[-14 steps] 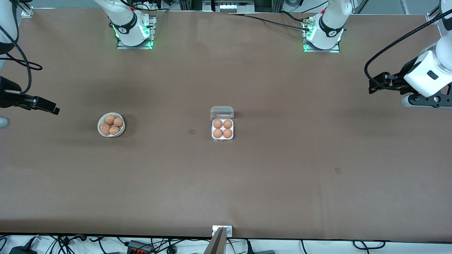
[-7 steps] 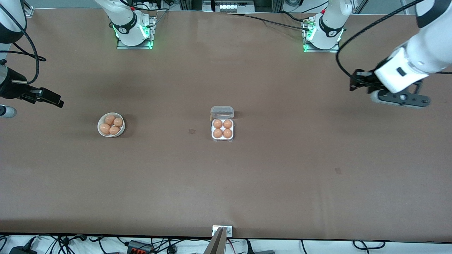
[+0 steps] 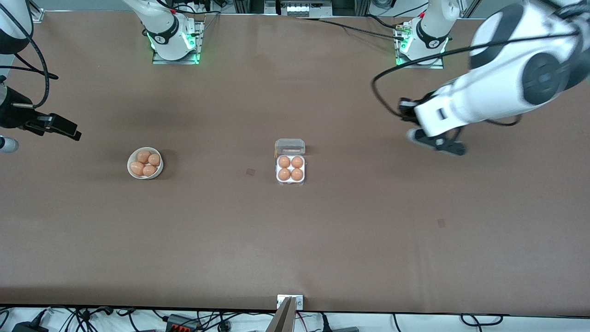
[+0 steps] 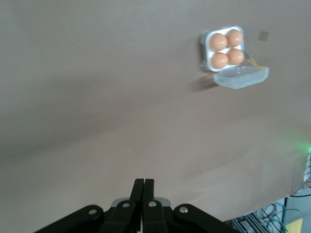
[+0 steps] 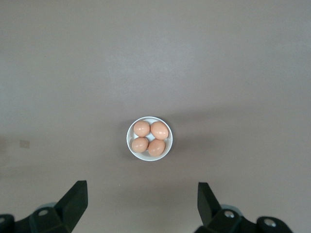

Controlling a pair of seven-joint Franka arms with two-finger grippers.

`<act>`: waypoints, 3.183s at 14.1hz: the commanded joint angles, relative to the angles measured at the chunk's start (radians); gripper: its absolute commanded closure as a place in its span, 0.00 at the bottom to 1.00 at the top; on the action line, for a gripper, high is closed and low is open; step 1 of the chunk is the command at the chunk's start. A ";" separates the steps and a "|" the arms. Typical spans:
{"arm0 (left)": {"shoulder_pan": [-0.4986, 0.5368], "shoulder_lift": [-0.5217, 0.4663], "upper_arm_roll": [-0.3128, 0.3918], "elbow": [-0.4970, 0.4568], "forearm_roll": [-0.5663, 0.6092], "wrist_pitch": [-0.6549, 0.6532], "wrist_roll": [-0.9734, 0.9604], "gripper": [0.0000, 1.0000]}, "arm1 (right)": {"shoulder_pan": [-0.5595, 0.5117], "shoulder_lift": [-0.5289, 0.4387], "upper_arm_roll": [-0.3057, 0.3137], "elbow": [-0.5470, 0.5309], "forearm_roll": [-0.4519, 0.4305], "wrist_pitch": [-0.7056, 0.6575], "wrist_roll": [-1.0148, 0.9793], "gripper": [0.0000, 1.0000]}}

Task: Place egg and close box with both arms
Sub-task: 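Reach the left gripper toward the open lid of the egg box, then swing the box lid over the eggs with the left gripper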

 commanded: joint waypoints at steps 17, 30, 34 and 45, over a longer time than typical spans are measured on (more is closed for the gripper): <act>-0.450 0.442 0.004 0.127 0.054 0.345 -0.319 0.99 | -0.012 -0.056 0.015 0.040 -0.012 -0.101 -0.084 0.00; -0.481 0.518 0.028 0.151 0.059 0.437 -0.351 0.99 | -0.016 -0.054 0.015 0.017 -0.010 -0.062 -0.085 0.00; -0.481 0.547 0.042 0.249 0.057 0.437 -0.375 0.99 | -0.013 -0.057 0.015 -0.001 -0.005 -0.056 -0.084 0.00; -0.483 0.639 0.093 0.332 0.059 0.575 -0.385 0.99 | -0.010 -0.076 0.015 -0.047 -0.015 -0.018 -0.085 0.00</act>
